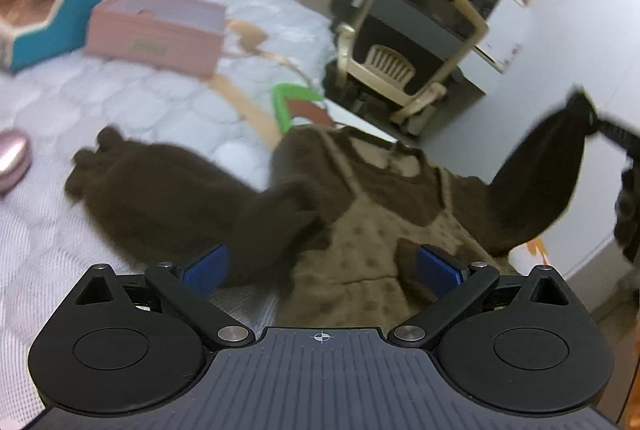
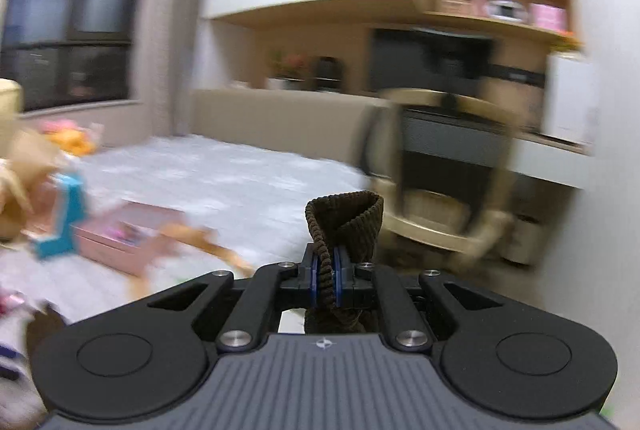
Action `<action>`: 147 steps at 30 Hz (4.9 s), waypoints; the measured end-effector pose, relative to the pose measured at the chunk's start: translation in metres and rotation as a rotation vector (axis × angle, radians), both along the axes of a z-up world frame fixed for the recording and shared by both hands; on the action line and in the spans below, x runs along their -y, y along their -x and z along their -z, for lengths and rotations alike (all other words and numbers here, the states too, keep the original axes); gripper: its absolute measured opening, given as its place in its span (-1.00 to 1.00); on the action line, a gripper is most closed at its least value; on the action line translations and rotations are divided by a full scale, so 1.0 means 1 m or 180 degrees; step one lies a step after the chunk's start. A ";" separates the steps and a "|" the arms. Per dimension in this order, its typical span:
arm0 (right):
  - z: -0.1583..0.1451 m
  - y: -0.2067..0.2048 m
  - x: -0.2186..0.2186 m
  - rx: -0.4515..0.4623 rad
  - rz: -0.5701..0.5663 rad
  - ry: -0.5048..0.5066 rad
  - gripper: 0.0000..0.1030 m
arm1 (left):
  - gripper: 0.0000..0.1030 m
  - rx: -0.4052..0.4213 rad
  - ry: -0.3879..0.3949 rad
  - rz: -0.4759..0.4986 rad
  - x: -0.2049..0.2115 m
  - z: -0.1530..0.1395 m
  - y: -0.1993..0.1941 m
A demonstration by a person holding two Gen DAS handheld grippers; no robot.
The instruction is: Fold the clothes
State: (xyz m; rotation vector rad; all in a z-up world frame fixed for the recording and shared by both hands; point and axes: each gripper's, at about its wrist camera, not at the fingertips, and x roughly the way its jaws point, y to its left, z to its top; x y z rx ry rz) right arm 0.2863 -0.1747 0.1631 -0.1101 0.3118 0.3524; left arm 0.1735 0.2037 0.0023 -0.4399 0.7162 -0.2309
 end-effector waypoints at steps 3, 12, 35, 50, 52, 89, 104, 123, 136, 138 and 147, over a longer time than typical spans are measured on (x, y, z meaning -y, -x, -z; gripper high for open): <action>0.011 -0.012 -0.058 -0.0185 -0.0380 -0.0006 -0.86 | 0.98 -0.0053 0.0119 -0.0079 -0.013 0.004 0.003; 0.027 -0.012 -0.090 -0.0422 -0.0922 -0.0351 0.04 | 0.98 -0.0212 0.0348 -0.0559 -0.046 0.022 -0.008; 0.184 0.062 0.064 -0.0895 0.0035 0.0224 0.07 | 0.19 -0.0105 -0.0714 0.0204 0.121 0.010 -0.154; 0.135 0.017 0.040 -0.0606 -0.0206 0.0470 0.27 | -0.70 -0.0083 -0.0993 0.0476 0.109 0.009 -0.066; 0.148 0.001 0.030 -0.0820 -0.0209 0.0456 0.27 | -0.36 -0.0176 -0.0880 0.0638 0.106 0.015 -0.055; 0.153 -0.021 0.038 -0.0697 0.0304 0.0464 0.30 | 0.49 0.0227 -0.0333 -0.0540 -0.004 -0.023 -0.063; 0.109 0.040 0.059 -0.0467 0.0072 0.0018 0.32 | -0.84 0.0085 -0.0466 -0.1076 -0.018 -0.013 -0.073; 0.126 0.003 0.047 -0.1174 -0.0180 -0.0580 0.35 | 0.98 0.0592 -0.1086 0.0130 0.105 -0.058 -0.096; 0.142 -0.028 -0.015 -0.0670 -0.0074 -0.0034 -0.62 | 1.00 0.0676 -0.0585 0.0822 0.076 -0.043 -0.067; 0.133 -0.026 -0.004 -0.0417 0.0138 0.0289 -0.60 | 1.00 0.0635 -0.0467 0.0941 0.085 -0.038 -0.073; 0.159 -0.027 0.024 -0.0863 0.0187 0.0289 -0.07 | 1.00 -0.0142 -0.0699 0.0920 0.113 0.028 -0.123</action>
